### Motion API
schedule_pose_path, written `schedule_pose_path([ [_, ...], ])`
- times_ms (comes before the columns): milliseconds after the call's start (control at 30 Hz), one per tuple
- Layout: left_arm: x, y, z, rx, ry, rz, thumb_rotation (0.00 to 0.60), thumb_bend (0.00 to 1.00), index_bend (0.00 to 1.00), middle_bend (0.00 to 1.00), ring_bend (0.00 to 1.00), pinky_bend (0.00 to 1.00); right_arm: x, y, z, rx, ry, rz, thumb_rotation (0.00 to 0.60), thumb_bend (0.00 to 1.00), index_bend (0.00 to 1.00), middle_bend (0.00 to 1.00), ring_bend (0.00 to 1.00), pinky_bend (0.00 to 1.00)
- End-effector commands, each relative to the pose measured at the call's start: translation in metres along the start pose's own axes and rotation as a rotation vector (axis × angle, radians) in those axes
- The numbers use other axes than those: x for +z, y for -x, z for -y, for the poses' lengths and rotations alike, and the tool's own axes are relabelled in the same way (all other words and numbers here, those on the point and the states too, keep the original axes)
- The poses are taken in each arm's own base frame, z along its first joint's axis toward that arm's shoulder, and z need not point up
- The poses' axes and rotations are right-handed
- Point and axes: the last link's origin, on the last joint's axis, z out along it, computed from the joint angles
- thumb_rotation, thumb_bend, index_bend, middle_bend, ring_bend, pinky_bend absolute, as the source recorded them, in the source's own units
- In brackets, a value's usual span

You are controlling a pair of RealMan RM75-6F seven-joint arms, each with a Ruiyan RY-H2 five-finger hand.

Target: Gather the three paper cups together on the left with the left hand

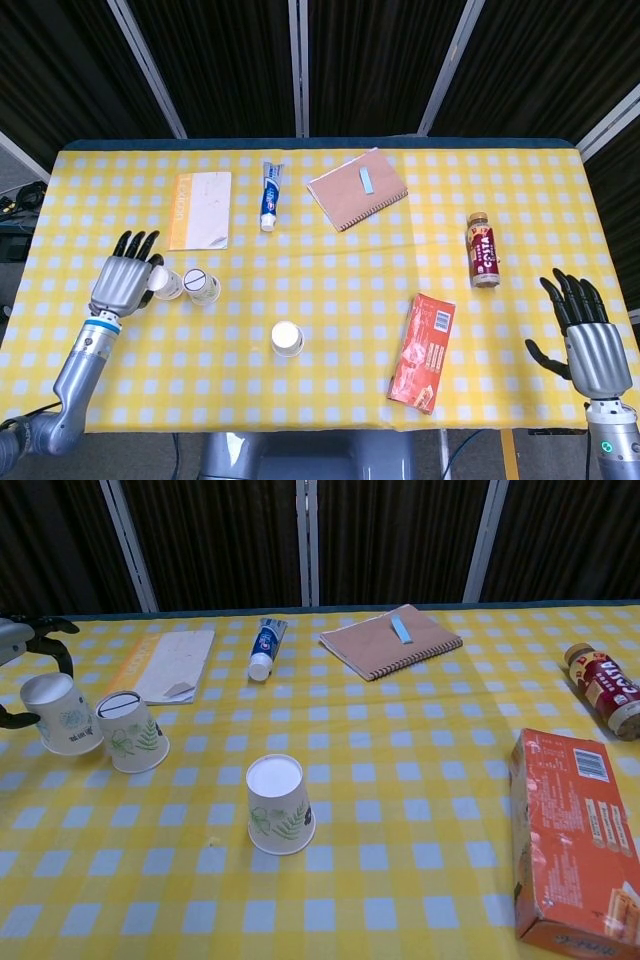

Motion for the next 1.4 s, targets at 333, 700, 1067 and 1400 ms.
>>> schedule_pose_path([
  [333, 0.007, 0.002, -0.017, -0.037, 0.035, 0.008, 0.600, 0.34, 0.34, 0.00, 0.00, 0.00, 0.000, 0.001, -0.001, 0.001, 0.002, 0.003, 0.600, 0.13, 0.04, 0.00, 0.00, 0.00],
  [700, 0.002, 0.006, -0.018, -0.034, 0.052, 0.032, 0.600, 0.24, 0.06, 0.00, 0.00, 0.00, 0.000, 0.001, 0.000, 0.000, 0.002, 0.002, 0.600, 0.13, 0.04, 0.00, 0.00, 0.00],
  [1067, -0.023, -0.022, -0.014, -0.105, 0.098, -0.056, 0.600, 0.23, 0.05, 0.00, 0.00, 0.00, 0.000, 0.001, 0.001, -0.001, -0.001, 0.000, 0.600, 0.13, 0.04, 0.00, 0.00, 0.00],
  [1400, -0.052, -0.040, -0.062, -0.076, 0.311, -0.099, 0.600, 0.24, 0.09, 0.00, 0.00, 0.00, -0.001, -0.002, 0.001, 0.004, -0.001, -0.011, 0.600, 0.13, 0.04, 0.00, 0.00, 0.00],
])
